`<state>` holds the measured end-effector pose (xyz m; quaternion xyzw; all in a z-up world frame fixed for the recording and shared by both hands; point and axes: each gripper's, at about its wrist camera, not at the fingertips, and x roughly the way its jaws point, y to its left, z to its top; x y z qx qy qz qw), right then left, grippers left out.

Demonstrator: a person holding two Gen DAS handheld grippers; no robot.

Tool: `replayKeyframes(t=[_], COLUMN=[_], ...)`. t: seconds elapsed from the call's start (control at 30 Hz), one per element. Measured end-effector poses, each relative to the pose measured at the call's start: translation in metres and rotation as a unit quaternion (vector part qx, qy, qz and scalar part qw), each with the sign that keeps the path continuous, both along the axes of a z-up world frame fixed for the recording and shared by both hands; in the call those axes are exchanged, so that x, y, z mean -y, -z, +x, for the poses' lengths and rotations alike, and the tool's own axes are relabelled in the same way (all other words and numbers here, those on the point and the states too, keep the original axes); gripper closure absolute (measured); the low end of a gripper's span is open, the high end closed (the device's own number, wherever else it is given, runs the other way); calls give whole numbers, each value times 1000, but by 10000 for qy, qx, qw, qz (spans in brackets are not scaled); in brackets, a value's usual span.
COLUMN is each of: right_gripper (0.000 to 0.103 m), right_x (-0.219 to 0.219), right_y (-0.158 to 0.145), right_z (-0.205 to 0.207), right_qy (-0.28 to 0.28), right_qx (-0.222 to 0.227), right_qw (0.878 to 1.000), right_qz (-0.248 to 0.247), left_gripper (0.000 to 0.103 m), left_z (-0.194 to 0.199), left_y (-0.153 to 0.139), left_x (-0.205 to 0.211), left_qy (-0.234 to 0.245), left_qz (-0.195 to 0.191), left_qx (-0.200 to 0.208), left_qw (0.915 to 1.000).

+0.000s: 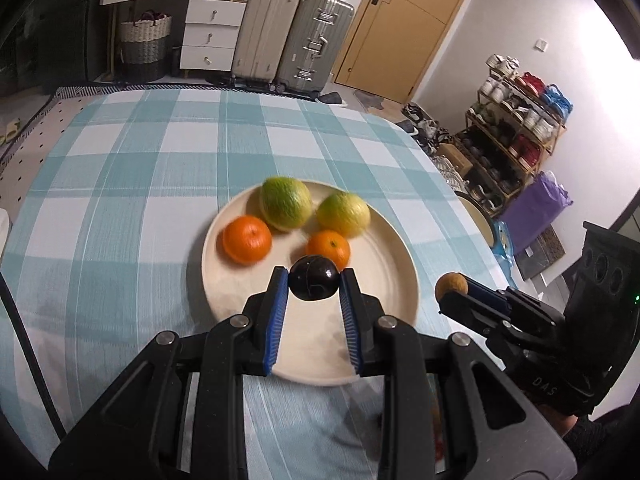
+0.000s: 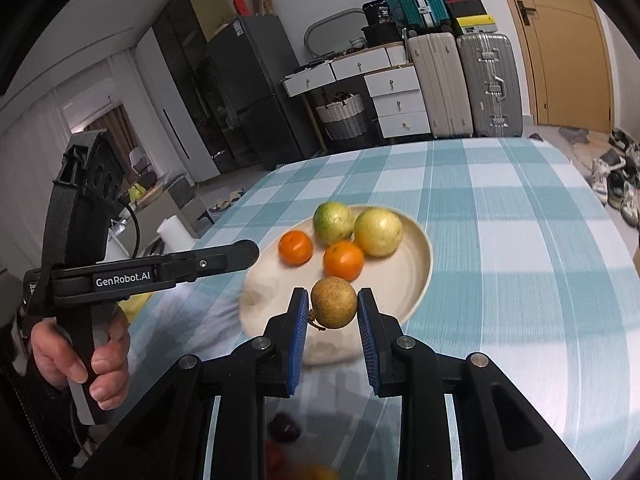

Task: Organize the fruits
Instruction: 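Carry the plum and brown fruit onto the cream plate and open both tools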

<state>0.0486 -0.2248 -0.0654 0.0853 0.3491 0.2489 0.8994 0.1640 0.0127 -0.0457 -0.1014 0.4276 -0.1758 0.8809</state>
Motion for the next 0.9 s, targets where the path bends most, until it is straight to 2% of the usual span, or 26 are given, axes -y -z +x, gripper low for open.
replayKeyframes(t=[0.4, 0.9], right_gripper=[77, 77], right_x=[-4, -8], right_y=[19, 33], right_z=[61, 89], right_qy=[79, 178], right_qx=[-298, -482], right_qw=[9994, 9985], right_qz=[-182, -206], left_gripper=[80, 79], left_z=[48, 61], left_y=[23, 32], left_x=[7, 11], left_qy=[-12, 29], left_qz=[-40, -53], left_qx=[-181, -313], left_qw=[9998, 9995])
